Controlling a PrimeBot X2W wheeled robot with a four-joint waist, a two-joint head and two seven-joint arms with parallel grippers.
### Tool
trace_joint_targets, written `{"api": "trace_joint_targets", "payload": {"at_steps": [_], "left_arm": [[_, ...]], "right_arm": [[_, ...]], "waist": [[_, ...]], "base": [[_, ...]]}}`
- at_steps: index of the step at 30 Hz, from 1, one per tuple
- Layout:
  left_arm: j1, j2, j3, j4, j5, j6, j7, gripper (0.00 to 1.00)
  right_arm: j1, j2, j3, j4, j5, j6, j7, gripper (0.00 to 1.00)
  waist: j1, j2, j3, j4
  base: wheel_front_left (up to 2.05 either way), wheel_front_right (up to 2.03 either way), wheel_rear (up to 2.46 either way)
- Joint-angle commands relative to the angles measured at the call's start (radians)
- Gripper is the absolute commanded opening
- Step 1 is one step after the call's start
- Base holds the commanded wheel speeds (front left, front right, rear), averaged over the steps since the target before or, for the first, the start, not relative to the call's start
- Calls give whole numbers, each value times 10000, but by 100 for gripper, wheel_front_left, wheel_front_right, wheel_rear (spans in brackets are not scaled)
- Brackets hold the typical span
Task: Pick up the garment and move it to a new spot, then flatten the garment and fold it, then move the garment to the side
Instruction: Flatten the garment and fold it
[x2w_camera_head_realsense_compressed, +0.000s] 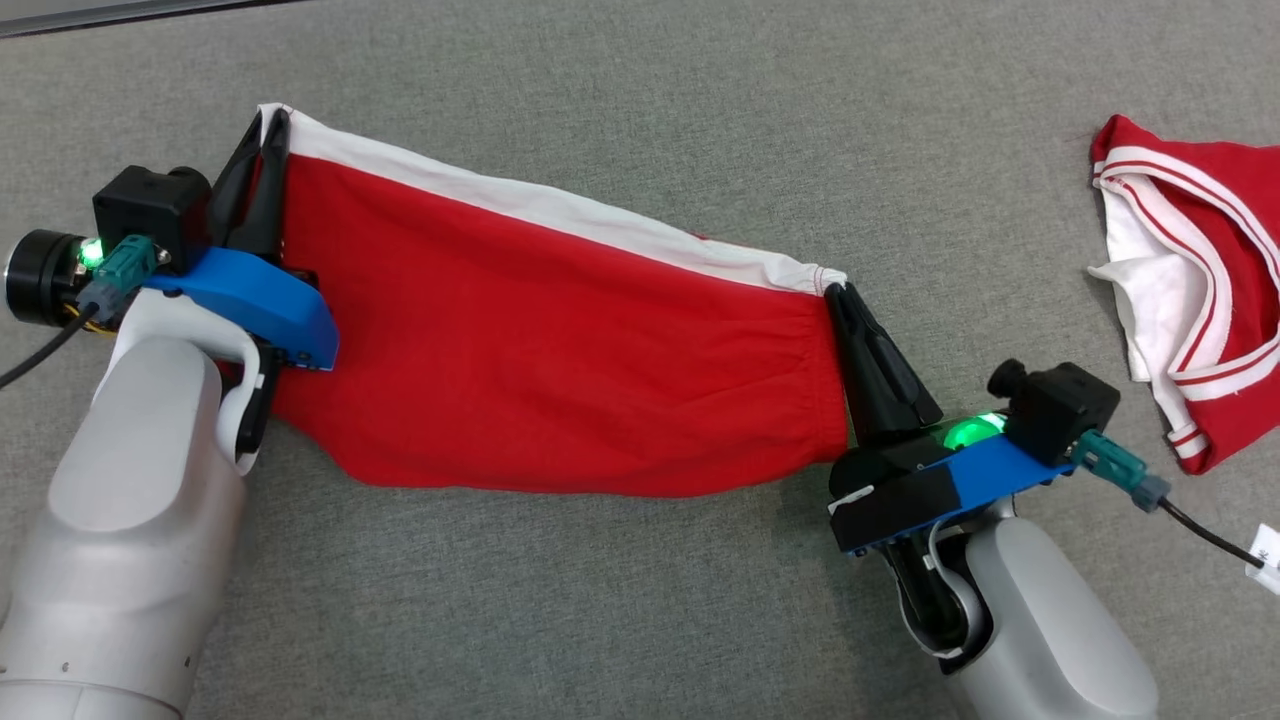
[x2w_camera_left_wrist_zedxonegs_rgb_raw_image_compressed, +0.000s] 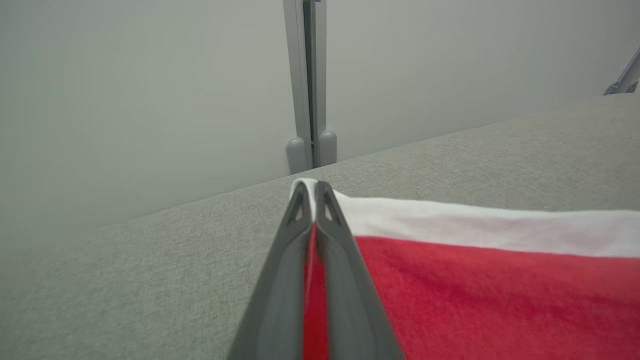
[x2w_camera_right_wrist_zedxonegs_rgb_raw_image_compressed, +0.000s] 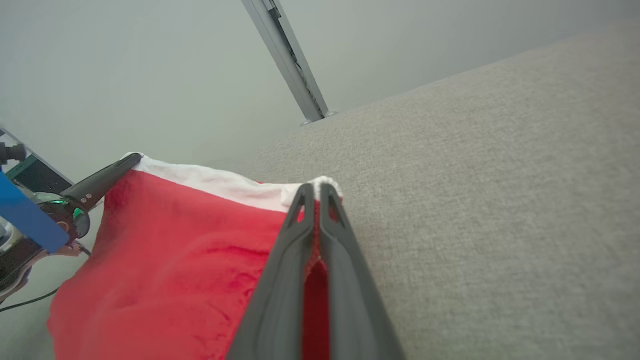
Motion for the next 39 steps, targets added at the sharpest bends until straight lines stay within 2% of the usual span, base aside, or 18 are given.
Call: {"api": "trace_joint_targets", "payload": {"at_steps": [1, 2, 3, 4, 5, 6, 17, 30, 31, 32, 33, 39], "left_arm": [[-293, -9, 61, 94, -50, -12, -61, 0], [-315, -62, 135, 109, -75, 11, -62, 0], [-263, -116, 160, 152, -82, 38, -60, 12], [-196, -165, 186, 275, -111, 36, -53, 44], [-140, -213, 219, 363, -142, 35, -56, 100], [-105, -245, 260, 402, -132, 56, -56, 100], [886, -670, 454, 1232, -520, 17, -36, 100], [811, -669, 75, 2831, -723, 149, 2091, 100], [890, -717, 45, 2994, -783, 138, 2344, 96], [924, -757, 11, 3048, -807, 125, 2401, 45], [950, -772, -29, 3075, -804, 115, 2438, 0], [1399, -984, 28, 3146, -1011, 186, 1917, 0]], "right_arm": [[-269, -2, 139, 5, -502, 0, -47, 0], [-273, -2, 155, -14, -593, 0, -47, 0], [-175, -17, 91, 23, -483, -2, -45, 0], [-136, -23, 81, 57, -480, -2, -47, 24], [-147, -13, 121, 44, -537, 0, -47, 82], [-137, -8, 133, 35, -565, 0, -47, 100], [615, -16, -813, -33, -1569, 0, -46, 100], [1076, -11, -1228, 71, -1445, 0, -47, 100], [1089, -7, -1228, 86, -1431, 0, -47, 100], [1100, -8, -1250, 93, -1435, 0, -46, 100], [1110, -10, -1297, 111, -1448, 0, -46, 100], [1449, -10, -1536, 384, -1670, 0, -47, 100]], "waist": [[-1, -4, 38, -52], [-1, -4, 53, -64], [-1, -4, 57, -67], [-1, -4, 53, -72], [-1, -4, 40, -72], [-1, -4, 16, -61], [-1, -4, -743, 188], [-1, -4, -1122, 57], [-1, -4, -1160, 32], [-1, -4, -1201, 7], [-1, -4, -1243, -6], [-1, -4, -1918, 126]], "base": [[0, 0, 0], [0, 0, 0], [0, 0, 0], [0, 0, 0], [0, 0, 0], [0, 0, 0], [0, 0, 0], [0, 0, 0], [0, 0, 0], [0, 0, 0], [0, 0, 0], [0, 0, 0]]}}
